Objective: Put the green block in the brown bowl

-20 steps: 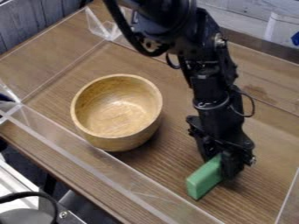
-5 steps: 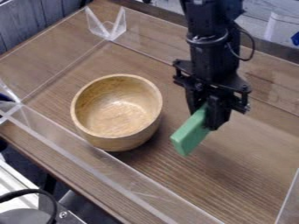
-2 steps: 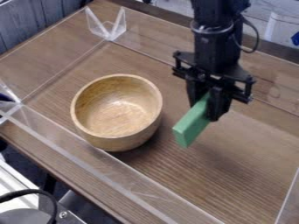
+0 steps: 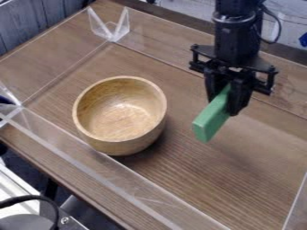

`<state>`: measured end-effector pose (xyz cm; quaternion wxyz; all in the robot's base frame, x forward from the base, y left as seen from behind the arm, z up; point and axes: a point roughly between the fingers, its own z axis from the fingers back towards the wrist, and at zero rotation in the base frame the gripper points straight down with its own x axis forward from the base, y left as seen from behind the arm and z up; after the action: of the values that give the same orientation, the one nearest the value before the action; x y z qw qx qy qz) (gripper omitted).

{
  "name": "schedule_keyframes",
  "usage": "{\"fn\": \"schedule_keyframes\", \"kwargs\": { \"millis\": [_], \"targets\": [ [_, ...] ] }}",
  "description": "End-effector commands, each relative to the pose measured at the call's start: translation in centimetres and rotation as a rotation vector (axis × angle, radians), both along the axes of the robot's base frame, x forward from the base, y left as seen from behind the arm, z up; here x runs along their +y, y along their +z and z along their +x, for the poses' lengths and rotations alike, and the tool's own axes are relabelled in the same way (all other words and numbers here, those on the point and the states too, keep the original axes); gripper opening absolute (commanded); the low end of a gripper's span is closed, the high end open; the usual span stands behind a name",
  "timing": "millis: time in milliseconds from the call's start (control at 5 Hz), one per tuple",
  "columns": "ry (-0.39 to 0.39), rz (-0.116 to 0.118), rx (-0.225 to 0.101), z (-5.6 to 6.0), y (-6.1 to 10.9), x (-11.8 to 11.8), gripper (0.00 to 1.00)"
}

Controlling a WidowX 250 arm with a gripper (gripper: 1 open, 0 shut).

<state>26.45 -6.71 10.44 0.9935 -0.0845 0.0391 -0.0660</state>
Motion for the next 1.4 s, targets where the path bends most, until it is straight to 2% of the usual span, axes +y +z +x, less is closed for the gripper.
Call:
{"fn": "schedule_keyframes", "kwargs": {
  "millis": [0, 400, 600, 800, 1200],
  "targets": [
    [0.025, -0.026, -0.047, 1.2, -0.2, -0.6, 0.0],
    [0.088, -0.016, -0.101, 0.5, 1.1, 2.0, 0.0],
    [0.093, 0.0, -0.127, -0.8, 1.2, 4.0, 0.0],
    [0.079, 0.021, -0.136, -2.0, 0.2, 6.4, 0.0],
    [0.057, 0.023, -0.091, -3.5, -1.8, 9.6, 0.0]
  ]
}}
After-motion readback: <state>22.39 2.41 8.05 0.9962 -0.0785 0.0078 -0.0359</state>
